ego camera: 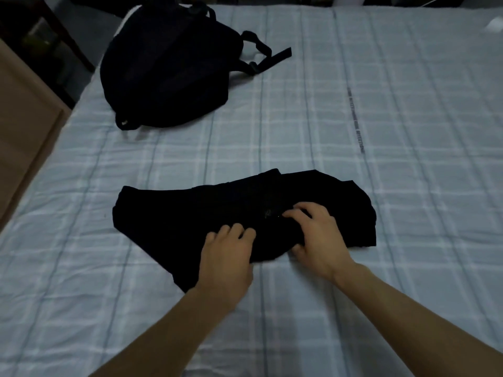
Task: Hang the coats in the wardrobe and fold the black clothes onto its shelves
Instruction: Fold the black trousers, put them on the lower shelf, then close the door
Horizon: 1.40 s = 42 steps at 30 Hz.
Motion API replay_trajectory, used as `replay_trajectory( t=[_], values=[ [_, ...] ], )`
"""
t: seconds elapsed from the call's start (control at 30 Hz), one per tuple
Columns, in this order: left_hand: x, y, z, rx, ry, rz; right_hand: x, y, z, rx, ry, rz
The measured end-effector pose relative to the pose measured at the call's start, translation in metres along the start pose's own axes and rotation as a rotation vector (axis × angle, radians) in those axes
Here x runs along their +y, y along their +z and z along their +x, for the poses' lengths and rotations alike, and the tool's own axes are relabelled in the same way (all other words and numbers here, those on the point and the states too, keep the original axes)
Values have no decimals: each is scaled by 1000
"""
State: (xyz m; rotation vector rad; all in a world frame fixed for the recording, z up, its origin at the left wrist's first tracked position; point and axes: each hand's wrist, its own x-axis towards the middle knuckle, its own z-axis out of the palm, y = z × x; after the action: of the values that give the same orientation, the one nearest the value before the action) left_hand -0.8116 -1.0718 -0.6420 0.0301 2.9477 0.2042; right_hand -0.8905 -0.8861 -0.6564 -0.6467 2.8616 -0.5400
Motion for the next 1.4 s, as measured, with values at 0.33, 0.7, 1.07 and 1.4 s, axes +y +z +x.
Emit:
replay_trajectory(
  t=[0.33, 0.7, 1.07, 1.4],
  values=[
    [-40, -45, 78, -57, -120, -16, -17, -6, 43, -66, 355, 144],
    [-63, -44, 69, -16, 54, -264, -23, -17, 57, -28, 242, 339],
    [-26, -208, -70, 207, 308, -310, -103, -202, -35, -405, -3, 883],
    [54, -367, -252, 264, 172, -470, -207, -370, -222, 30, -204, 812]
  ],
)
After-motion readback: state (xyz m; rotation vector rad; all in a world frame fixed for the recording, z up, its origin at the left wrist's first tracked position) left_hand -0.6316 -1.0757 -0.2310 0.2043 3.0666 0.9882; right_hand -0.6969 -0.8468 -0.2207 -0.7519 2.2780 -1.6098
